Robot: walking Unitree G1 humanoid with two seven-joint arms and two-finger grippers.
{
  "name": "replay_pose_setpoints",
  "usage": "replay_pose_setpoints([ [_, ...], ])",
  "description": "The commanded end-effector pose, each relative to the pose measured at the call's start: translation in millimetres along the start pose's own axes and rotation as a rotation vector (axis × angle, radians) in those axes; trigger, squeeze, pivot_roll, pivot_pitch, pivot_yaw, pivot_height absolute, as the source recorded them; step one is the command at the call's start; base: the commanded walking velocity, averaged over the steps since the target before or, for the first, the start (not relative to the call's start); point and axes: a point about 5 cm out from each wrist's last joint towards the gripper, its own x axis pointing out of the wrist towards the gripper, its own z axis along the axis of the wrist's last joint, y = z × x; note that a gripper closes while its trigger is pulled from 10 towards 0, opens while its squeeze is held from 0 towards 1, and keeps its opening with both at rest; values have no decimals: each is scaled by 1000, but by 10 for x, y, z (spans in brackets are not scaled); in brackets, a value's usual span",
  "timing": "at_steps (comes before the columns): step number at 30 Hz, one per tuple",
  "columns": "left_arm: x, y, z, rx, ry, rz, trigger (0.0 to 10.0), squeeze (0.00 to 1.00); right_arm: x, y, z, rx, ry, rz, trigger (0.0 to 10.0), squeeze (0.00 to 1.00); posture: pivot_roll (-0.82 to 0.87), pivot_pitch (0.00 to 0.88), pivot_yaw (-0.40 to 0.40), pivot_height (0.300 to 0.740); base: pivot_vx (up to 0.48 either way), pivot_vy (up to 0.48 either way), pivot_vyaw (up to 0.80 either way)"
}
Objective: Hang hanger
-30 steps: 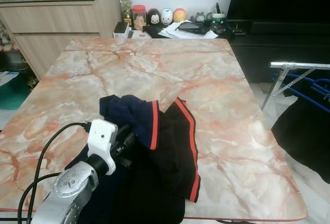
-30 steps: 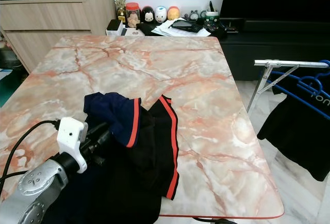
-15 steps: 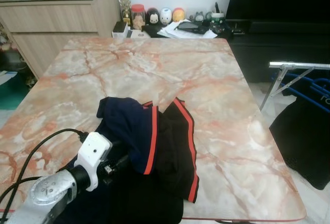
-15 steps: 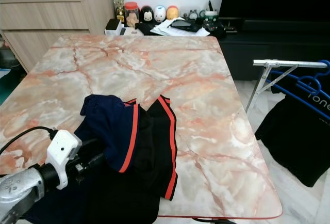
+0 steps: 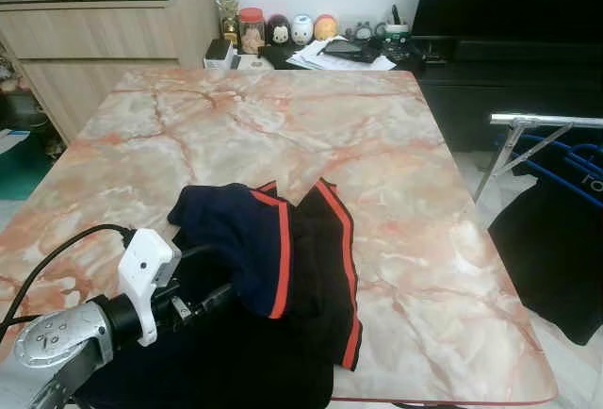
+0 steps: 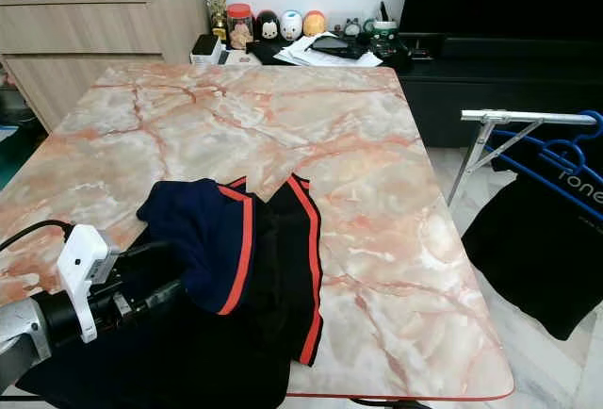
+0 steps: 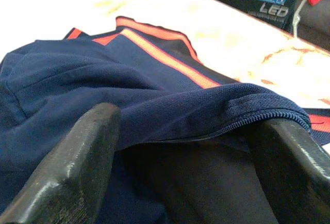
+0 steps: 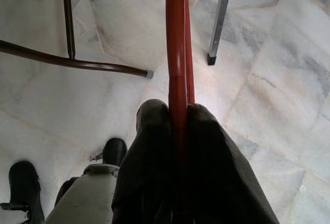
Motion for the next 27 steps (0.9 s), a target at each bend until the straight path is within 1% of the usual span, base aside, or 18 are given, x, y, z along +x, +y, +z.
replay_pose_setpoints([
  [1, -24, 61, -142, 119, 110, 61, 10000, 0, 9, -18, 51, -2, -13, -4, 10000, 0, 109, 0, -42, 740, 0, 0, 0],
  [3, -23, 75, -190, 150, 133, 77, 10000, 0, 9, -18, 52, -3, -13, -4, 10000, 0, 109, 0, -42, 740, 0, 0, 0],
  [5, 4, 175, -214, 117, 84, 202, 10000, 0, 9, -18, 52, -1, -14, -4, 10000, 0, 109, 0, -42, 740, 0, 0, 0],
  [6, 19, 254, -228, 103, 56, 301, 10000, 0, 9, -17, 52, -1, -15, -4, 10000, 0, 109, 0, -42, 740, 0, 0, 0],
  [7, 41, 311, -251, 52, 14, 386, 10000, 0, 9, -17, 53, -1, -15, -4, 10000, 0, 109, 0, -42, 740, 0, 0, 0],
  [10, 96, 313, -232, 14, -50, 451, 10000, 0, 9, -18, 53, 0, -15, -5, 10000, 0, 109, 0, -42, 740, 0, 0, 0],
  [11, 164, 314, -196, -63, -140, 530, 10000, 0, 9, -21, 52, 0, -16, -5, 10000, 0, 104, 0, -40, 740, 0, 0, 0],
  [12, 164, 314, -196, -63, -140, 530, 10000, 0, 9, -21, 52, 0, -16, -5, 10000, 0, 104, 0, -40, 740, 0, 0, 0],
  [13, 235, 303, -180, -131, -209, 596, 10000, 0, 8, -22, 52, -1, -16, -6, 10000, 0, 104, 0, -40, 740, 0, 0, 0],
  [14, 292, 269, -178, -159, -235, 598, 10000, 0, 8, -22, 53, -1, -16, -5, 10000, 0, 104, 0, -40, 740, 0, 0, 0],
  [15, 292, 269, -178, -159, -235, 598, 10000, 0, 8, -22, 53, -1, -16, -5, 10000, 0, 104, 0, -40, 740, 0, 0, 0],
  [17, 406, 202, -156, -227, -297, 617, 10000, 0, 8, -22, 55, 1, -18, -5, 10000, 0, 95, 0, -41, 740, 0, 0, 0],
  [18, 406, 202, -156, -227, -297, 617, 10000, 0, 8, -22, 55, 1, -18, -5, 10000, 0, 95, 0, -41, 740, 0, 0, 0],
  [19, 491, 132, -112, -243, -326, 582, 10000, 0, 9, -23, 57, 1, -20, -5, 10000, 0, 95, 0, -41, 740, 0, 0, 0],
  [21, 572, 73, -70, -219, -331, 543, 10000, 0, 8, -24, 58, 2, -21, -6, 10000, 0, 95, 0, -41, 740, 0, 0, 0],
  [22, 598, 64, -56, -189, -325, 536, 10000, 0, 8, -24, 58, 2, -21, -7, 10000, 0, 95, 0, -41, 740, 0, 0, 0],
  [23, 612, 65, -48, -168, -321, 537, 10000, 0, 8, -25, 58, 2, -21, -8, 10000, 0, 95, 0, -41, 740, 0, 0, 0],
  [27, 624, 77, -50, -154, -318, 554, 10000, 0, 8, -23, 57, 1, -21, -5, 10000, 0, 91, 0, -40, 740, 0, 0, 0],
])
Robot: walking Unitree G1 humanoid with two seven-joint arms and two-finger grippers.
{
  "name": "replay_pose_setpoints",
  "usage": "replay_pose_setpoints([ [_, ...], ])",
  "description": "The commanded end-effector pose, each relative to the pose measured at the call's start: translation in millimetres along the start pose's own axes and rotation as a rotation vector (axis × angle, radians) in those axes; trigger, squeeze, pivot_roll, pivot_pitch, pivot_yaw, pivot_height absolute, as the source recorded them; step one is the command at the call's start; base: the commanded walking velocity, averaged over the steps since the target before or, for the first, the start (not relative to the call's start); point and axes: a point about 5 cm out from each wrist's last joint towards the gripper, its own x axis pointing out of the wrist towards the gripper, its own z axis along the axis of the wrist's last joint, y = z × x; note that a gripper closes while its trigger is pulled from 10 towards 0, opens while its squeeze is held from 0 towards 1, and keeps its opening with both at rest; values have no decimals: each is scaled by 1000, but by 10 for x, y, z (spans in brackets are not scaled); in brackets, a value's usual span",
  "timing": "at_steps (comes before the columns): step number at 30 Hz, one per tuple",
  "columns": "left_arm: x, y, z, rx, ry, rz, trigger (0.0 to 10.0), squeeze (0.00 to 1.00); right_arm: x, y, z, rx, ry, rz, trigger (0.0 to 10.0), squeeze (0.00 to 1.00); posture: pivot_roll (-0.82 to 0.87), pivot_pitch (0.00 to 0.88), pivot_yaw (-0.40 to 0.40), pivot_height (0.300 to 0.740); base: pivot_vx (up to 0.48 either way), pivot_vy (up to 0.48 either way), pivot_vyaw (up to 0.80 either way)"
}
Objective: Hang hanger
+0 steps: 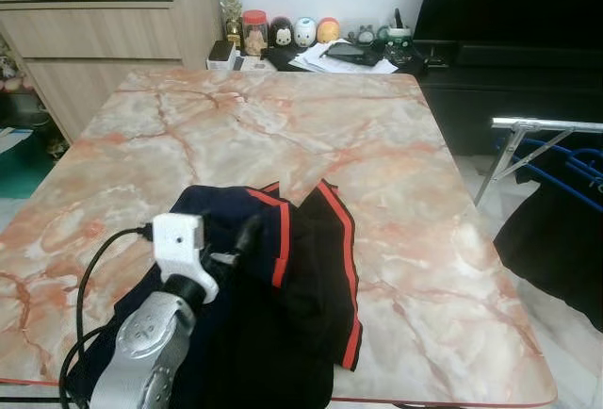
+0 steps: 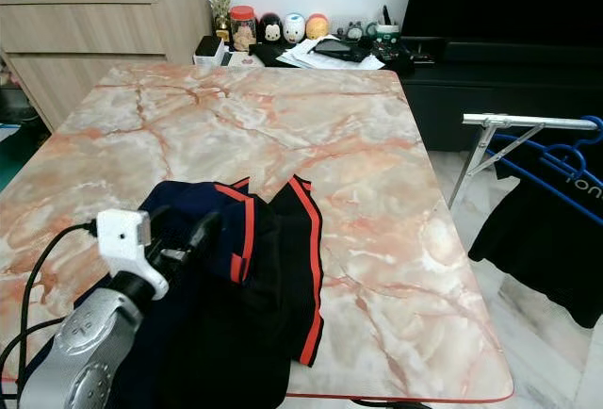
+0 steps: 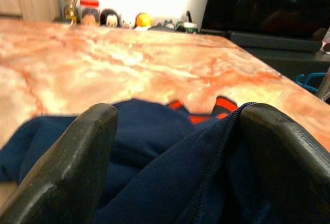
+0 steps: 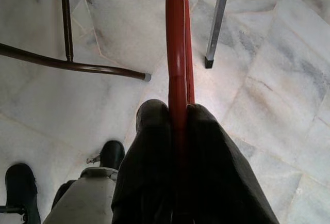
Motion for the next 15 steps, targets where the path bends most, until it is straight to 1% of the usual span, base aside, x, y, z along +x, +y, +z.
replay_pose_setpoints([
  [1, -35, -5, -51, 54, 30, -26, 10000, 0, 7, -12, 49, 3, -19, -3, 10000, 0, 92, 0, -40, 740, 0, 0, 0],
  [4, -69, -15, -58, 91, 46, -63, 10000, 0, 7, -14, 49, 3, -19, -4, 10000, 0, 96, 0, -43, 740, 0, 0, 0],
  [5, -96, -25, -48, 131, 63, -120, 10000, 0, 7, -14, 49, 2, -19, -5, 10000, 0, 97, 0, -43, 740, 0, 0, 0],
  [6, -96, -25, -48, 131, 63, -120, 10000, 0, 7, -14, 49, 2, -19, -5, 10000, 0, 97, 0, -43, 740, 0, 0, 0],
  [7, -143, -44, -36, 204, 102, -227, 10000, 0, 7, -12, 49, 1, -19, -4, 10000, 0, 97, 0, -43, 740, 0, 0, 0],
  [8, -180, -43, -28, 250, 135, -298, 10000, 0, 7, -12, 50, 1, -19, -2, 10000, 0, 97, 0, -45, 740, 0, 0, 0],
  [11, -217, -6, 8, 294, 162, -356, 10000, 0, 8, -12, 53, 1, -19, -1, 10000, 0, 102, 0, -45, 740, 0, 0, 0],
  [13, -241, 48, 59, 311, 174, -377, 10000, 0, 8, -12, 54, 1, -20, -1, 10000, 0, 102, 0, -45, 740, 0, 0, 0],
  [14, -269, 107, 110, 334, 183, -392, 10000, 0, 8, -12, 55, 1, -20, -1, 10000, 0, 102, 0, -45, 740, 0, 0, 0],
  [15, -283, 133, 134, 345, 187, -398, 10000, 0, 8, -12, 55, 1, -21, -1, 10000, 0, 102, 0, -45, 740, 0, 0, 0],
])
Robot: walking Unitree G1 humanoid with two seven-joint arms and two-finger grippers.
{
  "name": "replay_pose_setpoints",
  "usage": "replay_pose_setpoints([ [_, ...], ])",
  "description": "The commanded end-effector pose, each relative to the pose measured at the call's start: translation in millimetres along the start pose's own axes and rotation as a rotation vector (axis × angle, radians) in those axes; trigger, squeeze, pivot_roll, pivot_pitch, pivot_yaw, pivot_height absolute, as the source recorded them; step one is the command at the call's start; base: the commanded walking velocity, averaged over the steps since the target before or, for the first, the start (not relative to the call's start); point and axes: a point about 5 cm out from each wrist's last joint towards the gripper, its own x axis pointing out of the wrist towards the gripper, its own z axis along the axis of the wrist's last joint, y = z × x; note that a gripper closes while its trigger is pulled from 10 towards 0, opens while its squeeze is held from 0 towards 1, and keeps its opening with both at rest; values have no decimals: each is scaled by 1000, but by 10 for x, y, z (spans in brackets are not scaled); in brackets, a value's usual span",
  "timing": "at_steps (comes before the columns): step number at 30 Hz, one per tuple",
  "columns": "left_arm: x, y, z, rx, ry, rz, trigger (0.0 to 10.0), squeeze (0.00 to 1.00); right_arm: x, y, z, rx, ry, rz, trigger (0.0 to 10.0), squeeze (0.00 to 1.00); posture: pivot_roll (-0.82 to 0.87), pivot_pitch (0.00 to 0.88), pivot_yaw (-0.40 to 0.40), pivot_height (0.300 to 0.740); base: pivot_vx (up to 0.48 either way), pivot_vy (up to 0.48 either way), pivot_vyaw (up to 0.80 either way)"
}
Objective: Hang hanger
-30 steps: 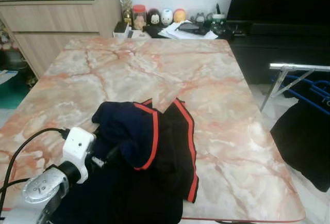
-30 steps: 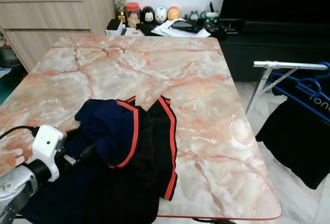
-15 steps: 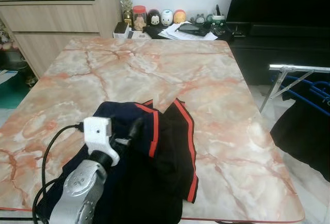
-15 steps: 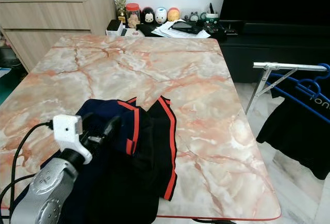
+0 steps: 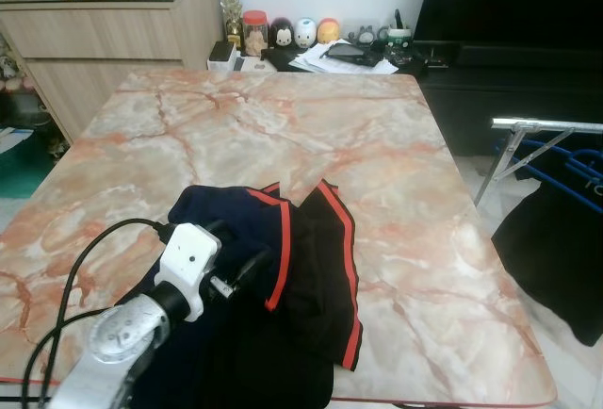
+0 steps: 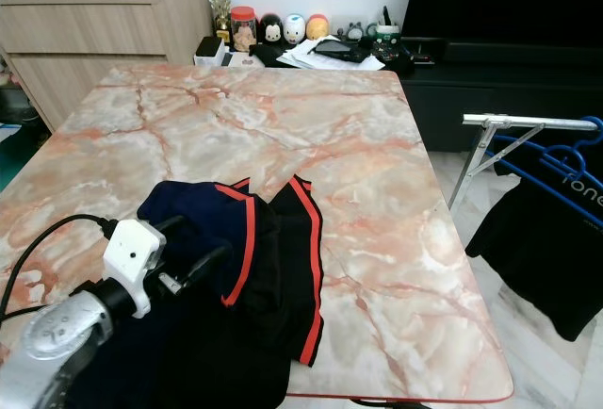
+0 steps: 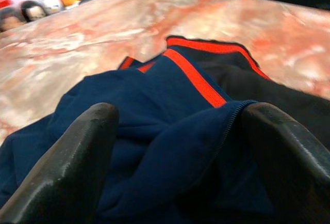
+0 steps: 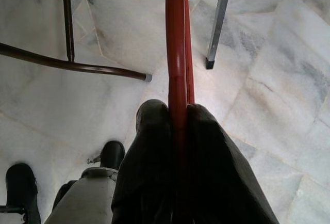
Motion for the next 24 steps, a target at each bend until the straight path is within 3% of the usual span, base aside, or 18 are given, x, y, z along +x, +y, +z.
replay_pose_setpoints([
  [1, -66, 40, 55, 9, -4, -17, 10000, 0, 8, -16, 55, 2, -21, -3, 10000, 0, 102, 0, -45, 740, 0, 0, 0],
  [2, -93, 84, 52, 8, 4, 3, 10000, 200, 8, -16, 57, 1, -21, -3, 10000, 0, 107, 0, -46, 740, 0, 0, 0],
  [3, -103, 99, 48, 0, 6, 11, 10000, 200, 8, -16, 58, 1, -22, -3, 10000, 0, 107, 0, -46, 740, 0, 0, 0],
  [4, -119, 113, 41, 3, 9, 18, 10000, 1000, 9, -16, 58, 1, -21, -3, 10000, 0, 107, 0, -46, 740, 0, 0, 0],
  [11, -198, 65, 53, 27, 39, -70, 10000, 1000, 9, -21, 60, -2, -21, -2, 10000, 0, 105, 0, -49, 740, 0, 0, 0],
  [15, -329, 115, 59, 85, 143, -173, 10000, 1000, 9, -20, 62, -11, -22, 1, 10000, 0, 105, 0, -49, 740, 0, 0, 0],
  [18, -402, 158, 55, 89, 179, -190, 10000, 1000, 10, -19, 65, -15, -23, 4, 10000, 0, 105, 0, -49, 740, 0, 0, 0],
  [22, -520, 335, 47, 119, 193, -113, 10000, 1000, 10, -15, 64, -13, -23, 4, 10000, 0, 106, 0, -46, 740, 0, 0, 0],
  [24, -568, 384, 81, 65, 168, -96, 10000, 1000, 9, -14, 64, -13, -23, 3, 10000, 0, 106, 0, -46, 740, 0, 0, 0],
])
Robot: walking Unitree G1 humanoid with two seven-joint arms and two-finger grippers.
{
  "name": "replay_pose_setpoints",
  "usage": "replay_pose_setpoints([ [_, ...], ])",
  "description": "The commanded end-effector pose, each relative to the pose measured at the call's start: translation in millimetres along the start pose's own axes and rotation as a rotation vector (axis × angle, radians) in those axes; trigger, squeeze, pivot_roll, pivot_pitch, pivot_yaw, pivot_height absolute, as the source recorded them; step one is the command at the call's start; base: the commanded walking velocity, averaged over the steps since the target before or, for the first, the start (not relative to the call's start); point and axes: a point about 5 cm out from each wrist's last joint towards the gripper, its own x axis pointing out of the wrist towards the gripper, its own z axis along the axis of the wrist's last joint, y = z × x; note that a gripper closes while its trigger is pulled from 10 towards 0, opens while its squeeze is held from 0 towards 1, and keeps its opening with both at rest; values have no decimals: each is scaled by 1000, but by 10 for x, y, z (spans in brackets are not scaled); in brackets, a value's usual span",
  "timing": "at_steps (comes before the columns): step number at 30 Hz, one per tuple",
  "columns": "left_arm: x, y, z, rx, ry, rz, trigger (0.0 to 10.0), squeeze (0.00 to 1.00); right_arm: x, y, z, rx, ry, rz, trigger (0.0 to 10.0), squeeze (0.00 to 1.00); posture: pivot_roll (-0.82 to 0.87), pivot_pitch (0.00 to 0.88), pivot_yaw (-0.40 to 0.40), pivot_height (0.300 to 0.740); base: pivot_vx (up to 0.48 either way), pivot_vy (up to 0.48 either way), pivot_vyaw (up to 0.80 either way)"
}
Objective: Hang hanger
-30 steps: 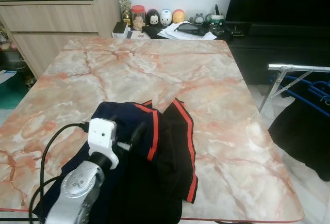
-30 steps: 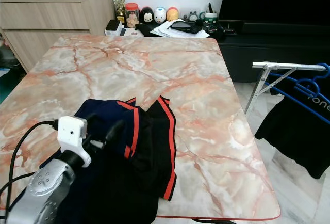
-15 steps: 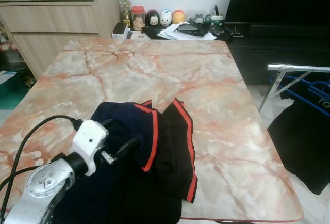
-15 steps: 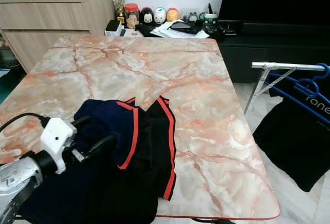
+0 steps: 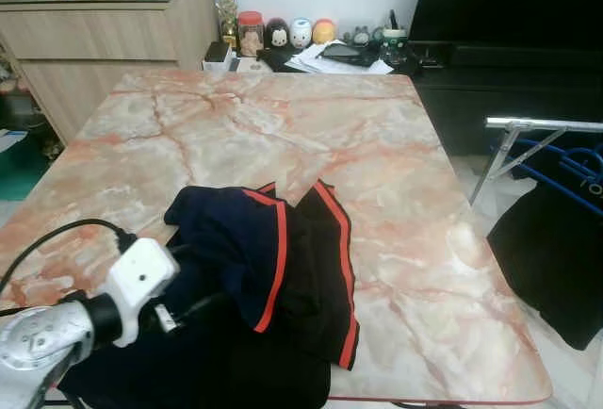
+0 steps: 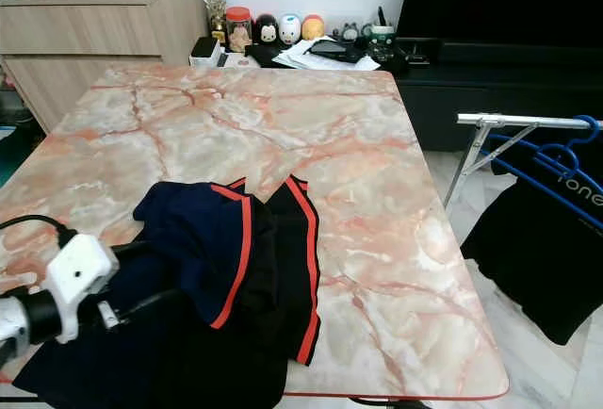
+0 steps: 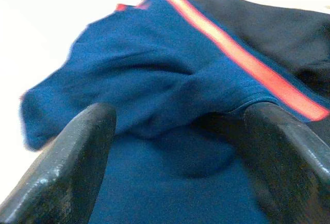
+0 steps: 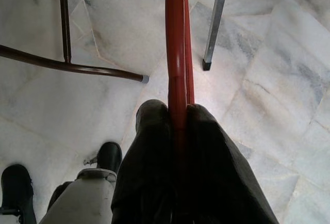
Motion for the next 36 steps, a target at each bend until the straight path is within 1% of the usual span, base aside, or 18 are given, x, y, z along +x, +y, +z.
replay_pose_setpoints([
  [1, -110, 102, 72, -89, -82, 38, 10000, 1000, 8, 1, 53, 0, -20, 2, 10000, 0, 106, 0, -47, 740, 0, 0, 0],
  [2, -129, 119, 87, -113, -107, 48, 10000, 1000, 8, 1, 53, 0, -20, 2, 10000, 0, 106, 0, -47, 740, 0, 0, 0],
  [3, -141, 129, 99, -139, -134, 57, 10000, 0, 8, -1, 54, 0, -21, 2, 10000, 0, 116, 0, -52, 740, 0, 0, 0],
  [5, -85, 191, 79, -245, -240, 190, 10000, 0, 8, -4, 56, -3, -20, 4, 10000, 0, 116, 0, -52, 740, 0, 0, 0],
  [7, -21, 180, 73, -274, -291, 250, 10000, 0, 8, -6, 55, -4, -21, 5, 10000, 0, 112, 0, -52, 740, 0, 0, 0],
  [8, 46, 174, 53, -314, -324, 317, 10000, 0, 8, -9, 55, -3, -22, 5, 10000, 0, 104, 0, -53, 740, 0, 0, 0],
  [9, 46, 174, 53, -314, -324, 317, 10000, 0, 8, -9, 55, -3, -22, 5, 10000, 0, 104, 0, -53, 740, 0, 0, 0],
  [10, 151, 151, 19, -353, -345, 401, 10000, 0, 8, -12, 58, -3, -24, 5, 10000, 0, 105, 0, -56, 740, 0, 0, 0],
  [11, 228, 122, -8, -390, -348, 443, 10000, 0, 8, -14, 59, 0, -26, 3, 10000, 0, 105, 0, -56, 740, 0, 0, 0],
  [13, 340, 59, -41, -419, -341, 483, 10000, 0, 7, -15, 61, 3, -28, 1, 10000, 0, 105, 0, -56, 740, 0, 0, 0],
  [14, 423, -6, -90, -442, -328, 511, 10000, 0, 7, -14, 60, 5, -29, 0, 10000, 0, 100, 0, -54, 740, 0, 0, 0],
  [15, 423, -6, -90, -442, -328, 511, 10000, 0, 7, -14, 60, 5, -29, 0, 10000, 0, 100, 0, -54, 740, 0, 0, 0],
  [16, 474, -65, -174, -506, -322, 542, 10000, 0, 6, -11, 58, 7, -30, 1, 10000, 0, 92, 0, -47, 740, 0, 0, 0],
  [17, 478, -68, -222, -525, -309, 562, 10000, 0, 6, -10, 59, 11, -32, 2, 10000, 0, 83, 0, -45, 740, 0, 0, 0],
  [21, 477, -55, -235, -531, -321, 599, 10000, 0, 6, -15, 58, 11, -33, 1, 10000, 0, 84, 0, -47, 740, 0, 0, 0],
  [26, 518, -59, -186, -493, -327, 589, 10000, 0, 6, -22, 54, 10, -29, -2, 10000, 0, 93, 0, -51, 740, 0, 0, 0],
  [29, 586, -115, -157, -494, -330, 552, 10000, 0, 5, -19, 54, 10, -30, 1, 10000, 0, 92, 0, -51, 740, 0, 0, 0],
  [36, 619, -164, -144, -490, -336, 534, 10000, 0, 5, -14, 50, 11, -27, -1, 10000, 0, 90, 0, -48, 740, 0, 0, 0],
])
